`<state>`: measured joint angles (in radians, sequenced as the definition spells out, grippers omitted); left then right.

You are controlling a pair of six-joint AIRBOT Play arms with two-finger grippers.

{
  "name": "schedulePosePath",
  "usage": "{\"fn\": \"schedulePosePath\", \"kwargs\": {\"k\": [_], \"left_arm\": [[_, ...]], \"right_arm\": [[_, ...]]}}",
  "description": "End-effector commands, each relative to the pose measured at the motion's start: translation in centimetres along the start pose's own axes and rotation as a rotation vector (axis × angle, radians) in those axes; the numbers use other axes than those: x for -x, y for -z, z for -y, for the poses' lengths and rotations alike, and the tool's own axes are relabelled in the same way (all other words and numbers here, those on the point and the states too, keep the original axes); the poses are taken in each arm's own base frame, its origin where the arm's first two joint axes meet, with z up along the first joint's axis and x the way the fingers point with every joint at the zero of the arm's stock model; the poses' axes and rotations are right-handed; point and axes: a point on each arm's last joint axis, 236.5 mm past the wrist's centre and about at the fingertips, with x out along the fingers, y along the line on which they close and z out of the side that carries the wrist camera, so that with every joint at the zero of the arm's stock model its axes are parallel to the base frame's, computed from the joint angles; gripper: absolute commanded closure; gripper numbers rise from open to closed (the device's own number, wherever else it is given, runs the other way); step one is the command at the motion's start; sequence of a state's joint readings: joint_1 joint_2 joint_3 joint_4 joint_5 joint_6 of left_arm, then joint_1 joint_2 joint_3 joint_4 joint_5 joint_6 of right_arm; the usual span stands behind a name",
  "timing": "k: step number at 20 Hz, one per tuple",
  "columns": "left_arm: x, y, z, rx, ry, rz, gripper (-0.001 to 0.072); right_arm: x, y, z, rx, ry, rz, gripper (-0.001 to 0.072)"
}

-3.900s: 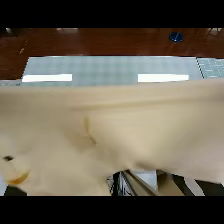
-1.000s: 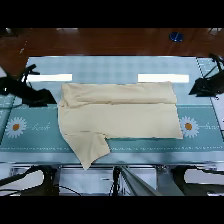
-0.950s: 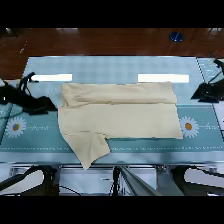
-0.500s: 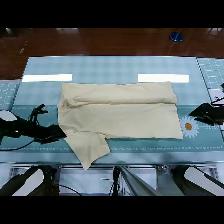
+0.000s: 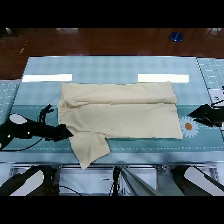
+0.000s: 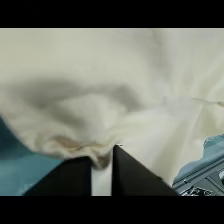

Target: Fold the shirts.

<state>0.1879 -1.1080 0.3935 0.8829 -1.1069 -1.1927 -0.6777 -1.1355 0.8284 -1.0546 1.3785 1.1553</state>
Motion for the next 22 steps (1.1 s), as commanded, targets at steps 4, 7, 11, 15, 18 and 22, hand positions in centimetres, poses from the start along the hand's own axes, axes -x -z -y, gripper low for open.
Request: {"fn": "schedulePosePath", "kwargs": {"k": [4,7,11,15,18,22], "left_arm": [[-1.5,0.2,0.1,0.007,-0.002,-0.029,0.0683],[-1.1,0.8,0.6,-0.022,0.017,-0.054,0.0683],[-1.0,0.9,0.7,-0.045,0.02,-0.057,0.0683],[-1.0,0.9,0.7,-0.056,0.021,-0.057,0.0683],[-1.0,0.9,0.7,-0.056,0.021,-0.057,0.0683],[-1.0,0.9,0.7,-0.056,0.021,-0.057,0.0683]], "right_arm": [[1.4,0.2,-0.6,0.006,0.022,0.039,0.0213],[1.4,1.7,0.8,-0.095,0.056,-0.005,0.01],[0.2,4.7,2.9,-0.198,0.037,-0.076,0.0114],[-3.2,8.5,3.3,-0.264,-0.034,-0.21,0.0142],[-4.7,8.9,3.8,-0.287,-0.037,-0.208,0.0142],[-6.3,7.5,3.9,-0.335,-0.055,-0.115,0.0143]]}}
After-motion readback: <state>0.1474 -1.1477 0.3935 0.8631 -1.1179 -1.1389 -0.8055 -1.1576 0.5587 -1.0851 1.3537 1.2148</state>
